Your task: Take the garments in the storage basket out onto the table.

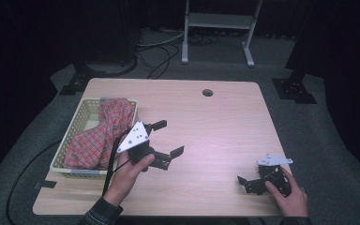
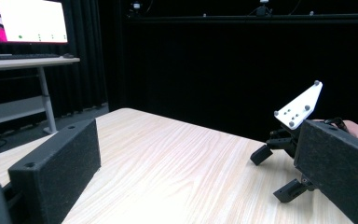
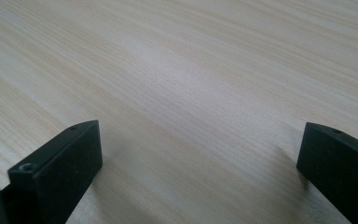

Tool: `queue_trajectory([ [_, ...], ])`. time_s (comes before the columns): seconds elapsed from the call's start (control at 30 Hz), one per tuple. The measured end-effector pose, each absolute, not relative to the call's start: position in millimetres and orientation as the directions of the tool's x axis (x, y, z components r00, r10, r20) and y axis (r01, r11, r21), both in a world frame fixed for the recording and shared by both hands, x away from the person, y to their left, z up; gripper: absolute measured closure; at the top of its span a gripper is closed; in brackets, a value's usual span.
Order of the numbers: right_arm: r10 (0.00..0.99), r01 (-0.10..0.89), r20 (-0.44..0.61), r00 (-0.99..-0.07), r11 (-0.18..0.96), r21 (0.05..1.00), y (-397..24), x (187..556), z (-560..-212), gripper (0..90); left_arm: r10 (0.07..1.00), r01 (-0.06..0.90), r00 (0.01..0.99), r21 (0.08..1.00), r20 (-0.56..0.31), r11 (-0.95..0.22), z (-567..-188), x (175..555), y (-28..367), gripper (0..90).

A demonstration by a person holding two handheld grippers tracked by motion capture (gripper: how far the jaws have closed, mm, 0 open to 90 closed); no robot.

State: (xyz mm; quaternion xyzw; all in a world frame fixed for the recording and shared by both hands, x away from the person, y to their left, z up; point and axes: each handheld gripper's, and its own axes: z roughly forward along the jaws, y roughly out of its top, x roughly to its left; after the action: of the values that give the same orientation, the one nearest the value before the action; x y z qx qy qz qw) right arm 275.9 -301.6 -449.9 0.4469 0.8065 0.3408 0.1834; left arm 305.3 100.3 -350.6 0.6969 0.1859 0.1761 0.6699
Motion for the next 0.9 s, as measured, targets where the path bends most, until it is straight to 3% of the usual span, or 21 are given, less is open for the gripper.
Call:
queue_trajectory([
  [0.9, 0.846, 0.595, 0.008, -0.533, 0.368, 0.715, -302, 276, -450, 0.0, 0.487, 0.016, 0.873, 0.999, 0.002, -0.034, -320, 313, 109, 0.1],
])
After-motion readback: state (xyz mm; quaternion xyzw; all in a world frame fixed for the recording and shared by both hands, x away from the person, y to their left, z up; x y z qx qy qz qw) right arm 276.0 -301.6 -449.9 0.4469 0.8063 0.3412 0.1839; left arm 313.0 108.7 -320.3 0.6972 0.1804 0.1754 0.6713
